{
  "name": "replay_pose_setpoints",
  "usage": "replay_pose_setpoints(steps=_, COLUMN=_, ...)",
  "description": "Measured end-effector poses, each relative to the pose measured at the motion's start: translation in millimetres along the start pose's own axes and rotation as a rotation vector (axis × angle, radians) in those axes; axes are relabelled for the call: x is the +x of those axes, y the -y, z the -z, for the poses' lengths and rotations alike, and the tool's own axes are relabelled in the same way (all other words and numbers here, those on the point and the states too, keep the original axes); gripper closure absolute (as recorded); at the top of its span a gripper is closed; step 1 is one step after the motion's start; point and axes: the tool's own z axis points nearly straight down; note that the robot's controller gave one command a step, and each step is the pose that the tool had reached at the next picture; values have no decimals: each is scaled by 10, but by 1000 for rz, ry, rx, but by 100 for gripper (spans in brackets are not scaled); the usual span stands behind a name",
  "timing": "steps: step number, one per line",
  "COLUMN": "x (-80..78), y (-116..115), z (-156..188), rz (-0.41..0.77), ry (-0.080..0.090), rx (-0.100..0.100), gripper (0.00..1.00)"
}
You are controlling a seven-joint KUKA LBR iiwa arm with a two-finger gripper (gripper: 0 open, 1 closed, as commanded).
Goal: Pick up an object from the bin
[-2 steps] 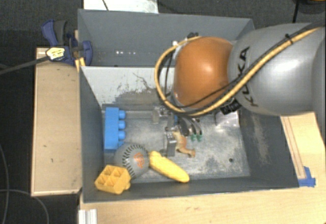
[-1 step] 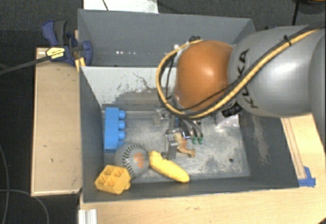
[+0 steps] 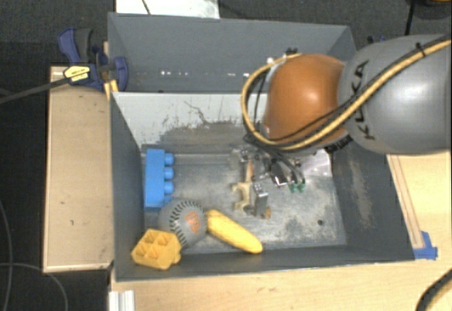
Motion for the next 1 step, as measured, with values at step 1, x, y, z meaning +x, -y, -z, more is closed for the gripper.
replay_pose_setpoints(steps=1, x=83, y=208, z=-111, rz=8, ry=-2, rx=4, gripper=0)
